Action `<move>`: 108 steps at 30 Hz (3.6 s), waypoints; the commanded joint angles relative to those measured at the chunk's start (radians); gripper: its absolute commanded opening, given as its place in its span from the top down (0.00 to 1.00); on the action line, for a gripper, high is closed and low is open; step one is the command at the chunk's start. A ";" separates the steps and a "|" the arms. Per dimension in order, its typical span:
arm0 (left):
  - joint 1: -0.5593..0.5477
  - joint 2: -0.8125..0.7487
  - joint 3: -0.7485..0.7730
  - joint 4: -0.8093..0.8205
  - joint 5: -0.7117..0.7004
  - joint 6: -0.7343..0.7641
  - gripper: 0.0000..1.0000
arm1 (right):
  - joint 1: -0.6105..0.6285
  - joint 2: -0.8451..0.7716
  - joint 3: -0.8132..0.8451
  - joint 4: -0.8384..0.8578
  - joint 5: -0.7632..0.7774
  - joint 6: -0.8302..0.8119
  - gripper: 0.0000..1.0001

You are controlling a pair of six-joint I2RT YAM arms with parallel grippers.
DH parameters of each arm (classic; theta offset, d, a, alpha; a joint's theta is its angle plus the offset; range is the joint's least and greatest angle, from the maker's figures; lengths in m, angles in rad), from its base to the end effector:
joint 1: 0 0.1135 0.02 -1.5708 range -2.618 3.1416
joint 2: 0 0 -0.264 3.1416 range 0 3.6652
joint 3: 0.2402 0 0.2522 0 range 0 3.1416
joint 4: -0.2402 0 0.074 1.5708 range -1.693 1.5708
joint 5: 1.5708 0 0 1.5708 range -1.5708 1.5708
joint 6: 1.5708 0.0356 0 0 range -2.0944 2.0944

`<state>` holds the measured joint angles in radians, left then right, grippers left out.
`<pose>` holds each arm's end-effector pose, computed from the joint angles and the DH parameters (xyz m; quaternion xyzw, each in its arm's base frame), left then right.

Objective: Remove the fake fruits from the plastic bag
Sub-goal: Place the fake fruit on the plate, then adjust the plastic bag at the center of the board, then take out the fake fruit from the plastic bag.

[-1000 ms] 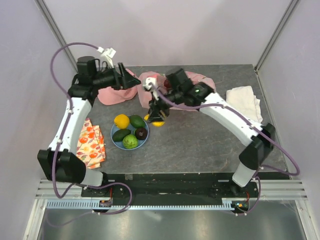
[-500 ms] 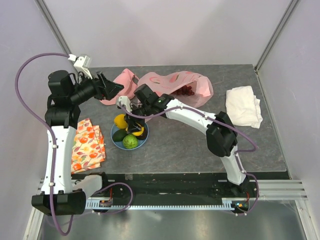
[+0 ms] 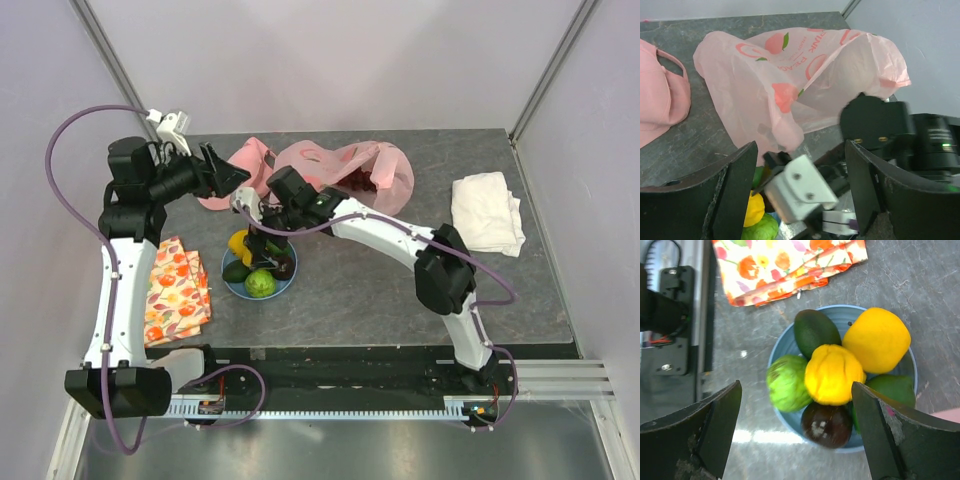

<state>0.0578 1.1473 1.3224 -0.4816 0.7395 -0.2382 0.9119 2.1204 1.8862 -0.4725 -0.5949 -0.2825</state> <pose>0.2389 -0.0102 0.4257 0.1003 0.7755 -0.3400 0.5224 0.2835 0.3987 0.2729 -0.5897 0.6489 0.3770 0.2983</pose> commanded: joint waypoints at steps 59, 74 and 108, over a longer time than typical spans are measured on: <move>-0.635 0.336 -0.068 -0.210 -0.362 0.286 0.13 | -0.452 -0.528 -0.346 -0.226 0.176 0.055 0.02; -0.581 0.410 0.044 -0.178 -0.141 0.258 0.98 | -0.470 -0.481 -0.348 -0.212 0.208 0.028 0.25; -0.408 0.439 0.218 -0.081 0.290 0.085 0.98 | -0.487 0.010 -0.067 0.004 0.546 0.074 0.21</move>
<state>-0.3706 1.5917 1.5459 -0.5777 0.9539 -0.1200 0.4297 2.0666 1.7546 -0.5732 -0.1612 -0.2573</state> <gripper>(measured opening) 0.022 0.741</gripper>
